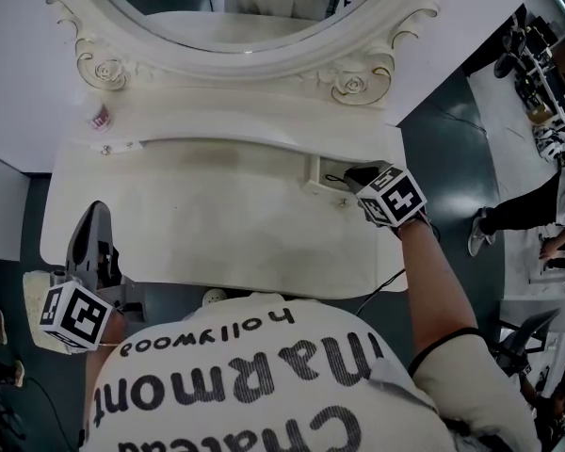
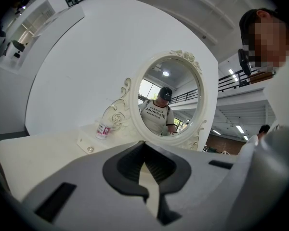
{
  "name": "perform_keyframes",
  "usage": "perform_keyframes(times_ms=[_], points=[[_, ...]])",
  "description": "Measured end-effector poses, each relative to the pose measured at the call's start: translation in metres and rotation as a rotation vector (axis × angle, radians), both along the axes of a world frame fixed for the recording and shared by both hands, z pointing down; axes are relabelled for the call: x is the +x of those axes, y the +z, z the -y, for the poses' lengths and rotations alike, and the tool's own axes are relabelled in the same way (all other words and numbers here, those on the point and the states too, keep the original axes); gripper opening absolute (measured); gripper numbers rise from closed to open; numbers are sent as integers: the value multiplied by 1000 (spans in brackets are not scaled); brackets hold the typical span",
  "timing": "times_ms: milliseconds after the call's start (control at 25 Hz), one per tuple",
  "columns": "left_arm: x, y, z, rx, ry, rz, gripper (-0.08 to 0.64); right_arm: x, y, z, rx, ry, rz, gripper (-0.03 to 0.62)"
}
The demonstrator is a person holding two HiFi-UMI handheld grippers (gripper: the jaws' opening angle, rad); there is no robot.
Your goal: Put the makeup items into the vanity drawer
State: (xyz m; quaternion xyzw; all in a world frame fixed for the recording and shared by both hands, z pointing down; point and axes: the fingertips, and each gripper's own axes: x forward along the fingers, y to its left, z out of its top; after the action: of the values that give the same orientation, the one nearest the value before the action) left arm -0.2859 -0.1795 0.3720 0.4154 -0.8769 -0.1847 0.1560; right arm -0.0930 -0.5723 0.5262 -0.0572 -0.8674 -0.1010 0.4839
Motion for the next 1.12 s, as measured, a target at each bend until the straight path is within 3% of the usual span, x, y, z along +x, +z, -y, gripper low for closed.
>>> perform_keyframes(times_ms=[1120], points=[[5, -1, -10, 10, -14, 4, 9, 6, -10, 6, 11, 36, 15, 35]])
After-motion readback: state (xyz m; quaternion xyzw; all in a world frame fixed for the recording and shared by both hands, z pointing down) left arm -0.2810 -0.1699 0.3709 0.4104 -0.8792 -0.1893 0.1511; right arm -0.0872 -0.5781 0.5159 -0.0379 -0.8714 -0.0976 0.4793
